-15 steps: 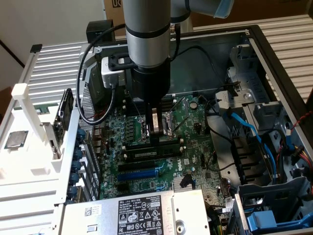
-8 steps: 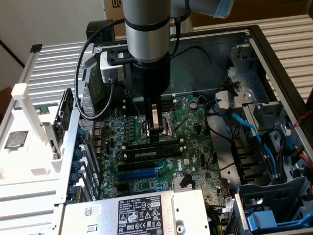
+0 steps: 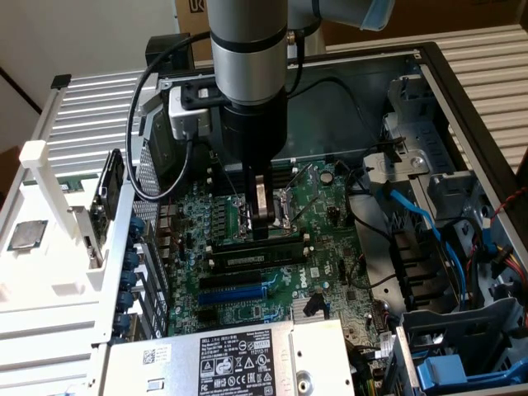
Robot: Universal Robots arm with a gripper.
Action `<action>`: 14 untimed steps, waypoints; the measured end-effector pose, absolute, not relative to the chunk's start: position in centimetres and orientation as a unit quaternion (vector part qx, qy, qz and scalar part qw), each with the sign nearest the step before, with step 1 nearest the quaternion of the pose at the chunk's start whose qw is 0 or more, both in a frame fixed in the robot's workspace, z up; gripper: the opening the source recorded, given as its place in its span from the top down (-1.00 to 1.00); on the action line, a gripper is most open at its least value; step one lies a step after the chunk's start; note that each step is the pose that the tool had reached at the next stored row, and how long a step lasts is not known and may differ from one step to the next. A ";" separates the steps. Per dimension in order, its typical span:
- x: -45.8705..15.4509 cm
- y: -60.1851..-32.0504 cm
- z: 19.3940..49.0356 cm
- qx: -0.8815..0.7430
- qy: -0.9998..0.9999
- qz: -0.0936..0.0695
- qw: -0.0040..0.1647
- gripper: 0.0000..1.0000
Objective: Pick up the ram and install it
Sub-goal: 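Press down the ram until it locks into place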
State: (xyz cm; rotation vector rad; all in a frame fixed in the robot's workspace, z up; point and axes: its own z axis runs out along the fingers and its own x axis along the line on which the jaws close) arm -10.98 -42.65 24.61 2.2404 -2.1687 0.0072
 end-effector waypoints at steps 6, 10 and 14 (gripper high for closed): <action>-11.0 -42.7 24.6 0.687 -0.726 0.002 0.012 0.80; -11.0 -42.7 24.6 0.660 -0.751 0.001 0.012 0.80; -11.0 -42.7 24.6 0.639 -0.769 0.001 0.012 0.80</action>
